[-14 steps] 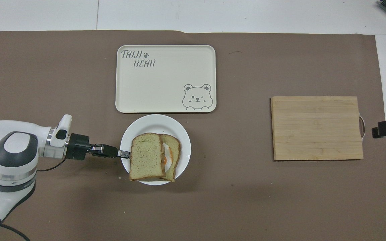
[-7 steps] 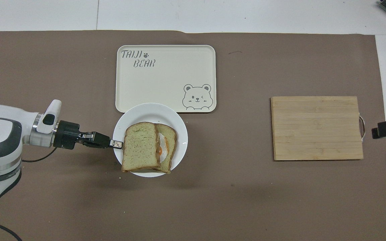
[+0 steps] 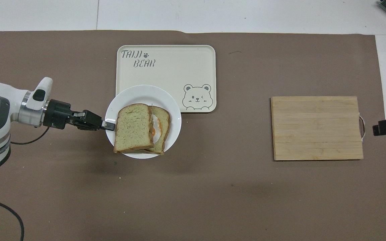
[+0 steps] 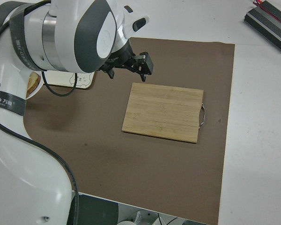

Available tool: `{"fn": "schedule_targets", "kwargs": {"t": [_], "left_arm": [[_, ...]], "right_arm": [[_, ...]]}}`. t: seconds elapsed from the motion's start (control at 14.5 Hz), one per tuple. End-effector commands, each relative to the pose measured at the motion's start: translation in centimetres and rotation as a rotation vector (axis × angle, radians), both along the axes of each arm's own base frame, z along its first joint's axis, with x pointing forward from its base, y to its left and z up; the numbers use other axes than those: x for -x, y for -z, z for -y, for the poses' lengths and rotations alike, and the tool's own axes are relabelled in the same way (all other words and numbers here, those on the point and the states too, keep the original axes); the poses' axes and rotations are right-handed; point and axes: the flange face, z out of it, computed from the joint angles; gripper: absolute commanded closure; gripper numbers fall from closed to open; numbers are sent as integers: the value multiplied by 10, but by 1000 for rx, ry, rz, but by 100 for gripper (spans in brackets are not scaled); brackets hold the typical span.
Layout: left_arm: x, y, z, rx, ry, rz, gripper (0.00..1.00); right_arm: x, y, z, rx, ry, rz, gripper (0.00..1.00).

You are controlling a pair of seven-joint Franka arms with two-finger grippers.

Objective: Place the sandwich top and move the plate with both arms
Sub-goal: 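Slide the plate with the left gripper onto the bear tray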

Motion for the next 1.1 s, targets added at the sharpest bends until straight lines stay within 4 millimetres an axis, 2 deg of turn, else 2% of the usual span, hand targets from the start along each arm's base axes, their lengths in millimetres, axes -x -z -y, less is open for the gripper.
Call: {"fn": "schedule_targets", "kwargs": {"t": [0.0, 0.28, 0.48, 0.69, 0.83, 1.04], "left_arm": [[-32, -18, -2, 15, 24, -36, 100], [-58, -29, 5, 15, 3, -21, 100], [-81, -25, 12, 31, -21, 0, 100], [-109, -14, 25, 34, -18, -4, 100], [-118, 1, 34, 43, -25, -8, 100], [-131, 12, 37, 37, -45, 11, 100]], "right_arm": [[-3, 0, 3, 14, -22, 14, 0], [-3, -2, 4, 7, -18, 19, 0], [-1, -1, 3, 6, -21, 11, 0], [0, -1, 3, 4, -21, 8, 0], [1, -2, 3, 4, -21, 8, 0], [2, -1, 3, 4, -21, 2, 0]]}}
